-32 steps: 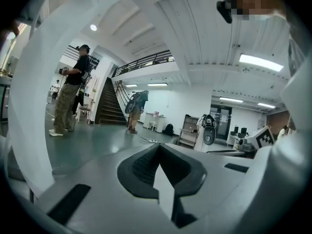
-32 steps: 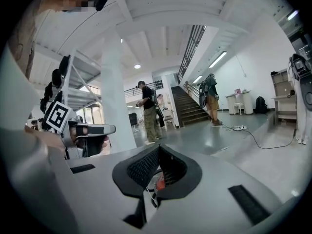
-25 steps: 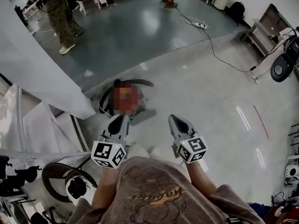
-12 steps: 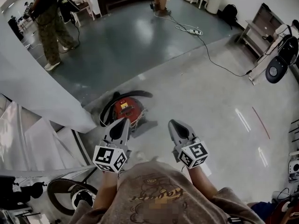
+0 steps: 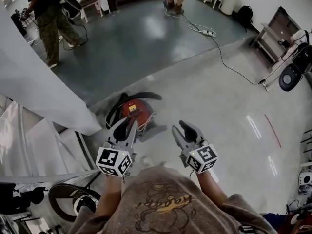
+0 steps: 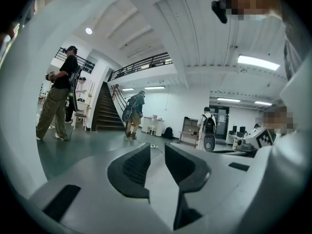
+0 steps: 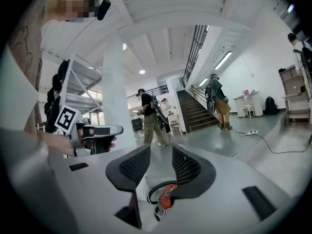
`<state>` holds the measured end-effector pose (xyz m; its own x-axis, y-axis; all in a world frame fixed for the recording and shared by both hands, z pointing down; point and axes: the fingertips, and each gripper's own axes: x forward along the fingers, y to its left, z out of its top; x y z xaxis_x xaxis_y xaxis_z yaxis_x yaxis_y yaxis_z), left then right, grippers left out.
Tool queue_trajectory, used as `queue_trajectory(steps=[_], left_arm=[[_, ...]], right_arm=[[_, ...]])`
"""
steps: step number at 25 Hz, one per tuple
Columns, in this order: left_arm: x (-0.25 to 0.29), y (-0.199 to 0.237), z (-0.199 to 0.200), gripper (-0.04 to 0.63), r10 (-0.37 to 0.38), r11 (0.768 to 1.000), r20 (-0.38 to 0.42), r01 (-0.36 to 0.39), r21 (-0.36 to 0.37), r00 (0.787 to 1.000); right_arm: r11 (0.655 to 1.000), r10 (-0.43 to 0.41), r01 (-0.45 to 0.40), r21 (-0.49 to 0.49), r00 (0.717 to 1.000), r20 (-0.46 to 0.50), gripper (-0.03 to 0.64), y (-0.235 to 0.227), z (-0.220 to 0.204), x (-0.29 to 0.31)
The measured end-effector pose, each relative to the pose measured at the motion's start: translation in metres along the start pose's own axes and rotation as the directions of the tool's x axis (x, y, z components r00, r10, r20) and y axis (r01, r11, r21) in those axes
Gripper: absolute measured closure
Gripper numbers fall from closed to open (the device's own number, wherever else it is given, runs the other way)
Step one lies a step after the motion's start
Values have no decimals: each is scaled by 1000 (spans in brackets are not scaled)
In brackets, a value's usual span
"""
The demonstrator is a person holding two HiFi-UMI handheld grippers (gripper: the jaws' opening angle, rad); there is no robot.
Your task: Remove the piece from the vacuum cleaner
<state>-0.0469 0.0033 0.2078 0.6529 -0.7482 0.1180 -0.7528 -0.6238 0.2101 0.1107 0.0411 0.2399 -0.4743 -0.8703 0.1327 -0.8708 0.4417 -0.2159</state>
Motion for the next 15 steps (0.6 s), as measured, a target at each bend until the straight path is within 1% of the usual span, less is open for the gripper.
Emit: queue_trajectory(steps=[2,3,4,5,6,8,12,15], left_arm=[[1,0,-3,508,-16,1000,-7,16,-7,1000],[2,0,-4,482,-25,1000,-10,25,-10,1000],[2,0,-5,449,-34,999,-13,34,-12,999],[3,0,-7,409,-42,999,-15,42,-14,999],[4,0,-7,365,-50,999,-17,49,-18,999],[6,1,-9,311,-57,998,-19,56,-26,998],[10,5,-16,287,-72,997,-43,70,-35,997],[18,8,-23,285,-90,996,-77,89,-21,993]], right_arm=[[1000,11,-11,19,1000,6,474,0,1,2],[1000,12,-12,28,1000,8,450,0,1,3],[999,12,-12,31,1000,8,414,-1,0,4],[1000,11,-11,28,1000,4,391,-1,-1,5],[1000,10,-10,19,1000,-5,382,-1,-3,7],[1000,11,-11,1,1000,-28,371,-2,-8,9],[1000,27,-27,0,997,-69,368,-4,-17,18],[999,42,-41,7,995,-92,368,-11,-21,29]])
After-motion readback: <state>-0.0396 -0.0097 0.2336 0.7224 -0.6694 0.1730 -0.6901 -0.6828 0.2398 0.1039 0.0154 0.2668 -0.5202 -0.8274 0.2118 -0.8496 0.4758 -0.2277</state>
